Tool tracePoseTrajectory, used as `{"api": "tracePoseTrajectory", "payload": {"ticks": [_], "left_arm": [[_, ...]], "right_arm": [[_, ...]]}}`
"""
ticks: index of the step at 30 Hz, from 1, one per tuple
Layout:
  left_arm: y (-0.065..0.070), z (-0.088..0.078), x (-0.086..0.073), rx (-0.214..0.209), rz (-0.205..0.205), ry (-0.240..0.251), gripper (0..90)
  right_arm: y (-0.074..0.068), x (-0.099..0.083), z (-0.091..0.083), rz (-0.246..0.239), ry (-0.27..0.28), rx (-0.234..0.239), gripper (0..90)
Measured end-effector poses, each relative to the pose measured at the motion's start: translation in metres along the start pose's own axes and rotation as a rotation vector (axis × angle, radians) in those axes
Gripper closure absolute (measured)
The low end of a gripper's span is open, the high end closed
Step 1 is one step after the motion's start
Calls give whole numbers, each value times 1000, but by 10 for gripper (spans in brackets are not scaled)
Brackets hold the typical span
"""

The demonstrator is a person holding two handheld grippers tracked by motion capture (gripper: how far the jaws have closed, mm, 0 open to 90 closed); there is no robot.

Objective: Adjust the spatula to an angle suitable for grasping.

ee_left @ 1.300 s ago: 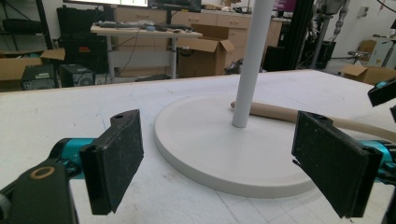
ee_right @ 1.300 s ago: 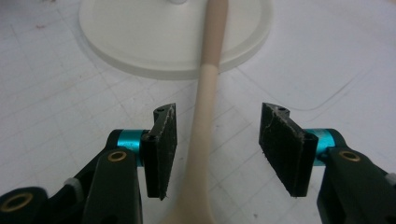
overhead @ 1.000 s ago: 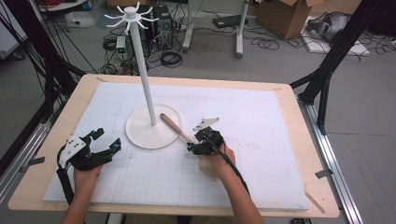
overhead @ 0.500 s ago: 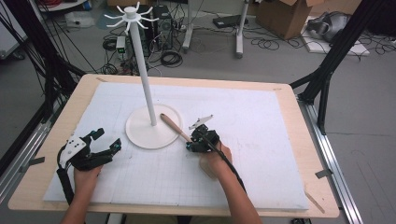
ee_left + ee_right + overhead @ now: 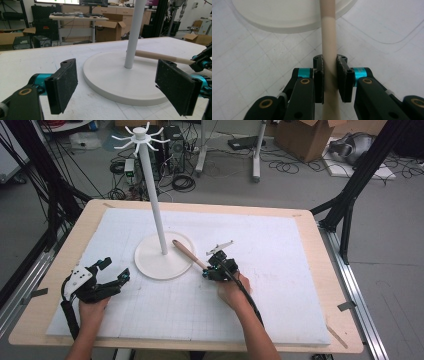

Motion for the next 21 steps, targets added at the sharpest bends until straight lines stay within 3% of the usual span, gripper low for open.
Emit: {"api": "tracePoseTrajectory", "payload": {"ticks": [6, 9, 14, 21], "left_arm": [[3, -2, 4, -3, -29, -6, 182], [11, -2, 11, -31, -23, -2, 192], [34, 6, 23, -129, -12, -25, 220], [68, 27, 48, -252, -6, -56, 233]], "right_arm": [[3, -3, -16, 3, 56, -5, 784], [2, -7, -25, 4, 81, -12, 784], [-3, -21, -45, 2, 128, -50, 784], [-8, -40, -68, 17, 249, -81, 784]]}}
Point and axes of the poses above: each handheld gripper's, and its own axes: z roughly forward along the jaws, x roughly out of its top, y roughly to its right, the point moved 2 cm from there along z, roughly forward along the jaws, and after that the axes turned 11 degrees about -y, right-handed, at the moved point
